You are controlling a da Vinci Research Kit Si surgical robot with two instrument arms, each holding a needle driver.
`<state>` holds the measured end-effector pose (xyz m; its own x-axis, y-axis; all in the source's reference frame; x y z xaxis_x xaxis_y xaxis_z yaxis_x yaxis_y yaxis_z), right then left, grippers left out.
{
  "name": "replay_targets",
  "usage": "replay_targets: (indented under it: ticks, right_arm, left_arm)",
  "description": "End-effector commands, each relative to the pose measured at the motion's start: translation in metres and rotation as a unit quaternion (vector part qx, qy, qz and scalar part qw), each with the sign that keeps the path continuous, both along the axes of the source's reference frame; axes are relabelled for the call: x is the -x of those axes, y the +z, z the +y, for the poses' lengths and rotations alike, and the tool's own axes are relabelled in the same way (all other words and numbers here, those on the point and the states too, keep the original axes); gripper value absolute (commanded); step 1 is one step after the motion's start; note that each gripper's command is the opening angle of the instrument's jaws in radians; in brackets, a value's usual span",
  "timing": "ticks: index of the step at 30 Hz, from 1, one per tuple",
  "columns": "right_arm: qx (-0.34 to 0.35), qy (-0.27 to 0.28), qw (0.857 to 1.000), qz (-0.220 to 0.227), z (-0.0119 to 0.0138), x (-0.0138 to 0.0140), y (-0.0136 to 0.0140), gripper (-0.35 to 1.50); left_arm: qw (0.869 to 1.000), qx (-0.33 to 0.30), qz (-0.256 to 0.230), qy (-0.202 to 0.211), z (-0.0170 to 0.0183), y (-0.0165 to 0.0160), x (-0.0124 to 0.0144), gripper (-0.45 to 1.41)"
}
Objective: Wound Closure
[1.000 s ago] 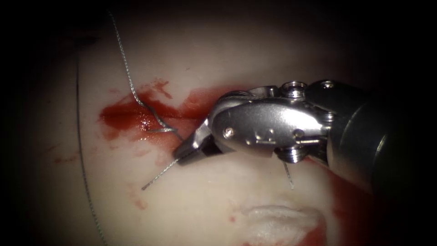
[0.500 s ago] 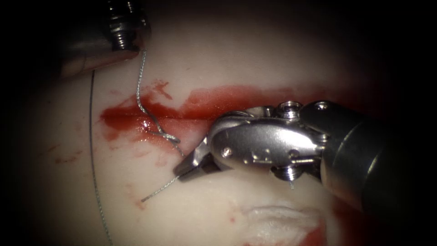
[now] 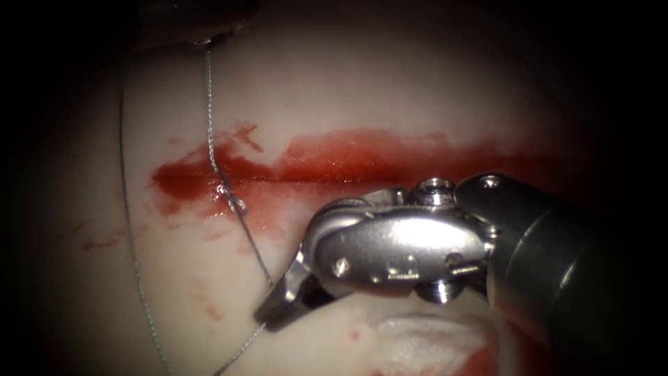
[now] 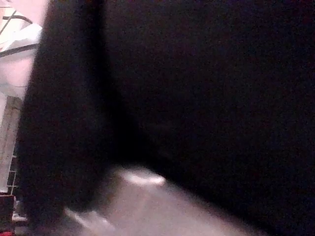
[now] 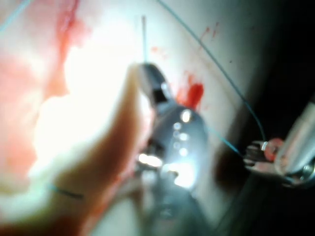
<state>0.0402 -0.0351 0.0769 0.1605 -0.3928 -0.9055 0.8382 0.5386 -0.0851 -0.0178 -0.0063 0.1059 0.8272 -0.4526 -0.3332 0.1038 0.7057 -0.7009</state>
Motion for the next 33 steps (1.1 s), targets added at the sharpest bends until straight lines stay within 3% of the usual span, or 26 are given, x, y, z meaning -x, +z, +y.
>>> replay_targets:
  ticks: [1, 8, 15, 27, 33]
  right_arm:
    - [-0.002, -0.001, 1.000, 0.001, 0.0005, -0.0003, -0.0002, -0.35]
    - [-0.020, 0.007, 1.000, 0.007, -0.0008, 0.0007, -0.0010, -0.35]
    - [-0.031, 0.003, 0.999, 0.005, -0.0024, 0.0014, -0.0013, -0.35]
    - [-0.070, 0.021, 0.997, 0.004, -0.0055, 0.0014, -0.0014, -0.35]
    - [-0.081, 0.058, 0.995, -0.002, -0.0065, 0.0015, -0.0016, -0.35]
  left_arm:
    - [1.000, 0.010, -0.008, -0.004, 0.0012, -0.0005, 0.0003, -0.45]
    - [0.999, 0.040, 0.002, 0.003, 0.0009, -0.0004, 0.0001, -0.45]
    - [0.995, 0.041, 0.084, 0.013, 0.0016, -0.0005, 0.0007, -0.45]
    - [0.993, 0.056, 0.098, 0.019, 0.0035, -0.0021, 0.0008, -0.45]
    - [0.993, 0.060, 0.098, 0.022, 0.0031, -0.0017, 0.0008, -0.45]
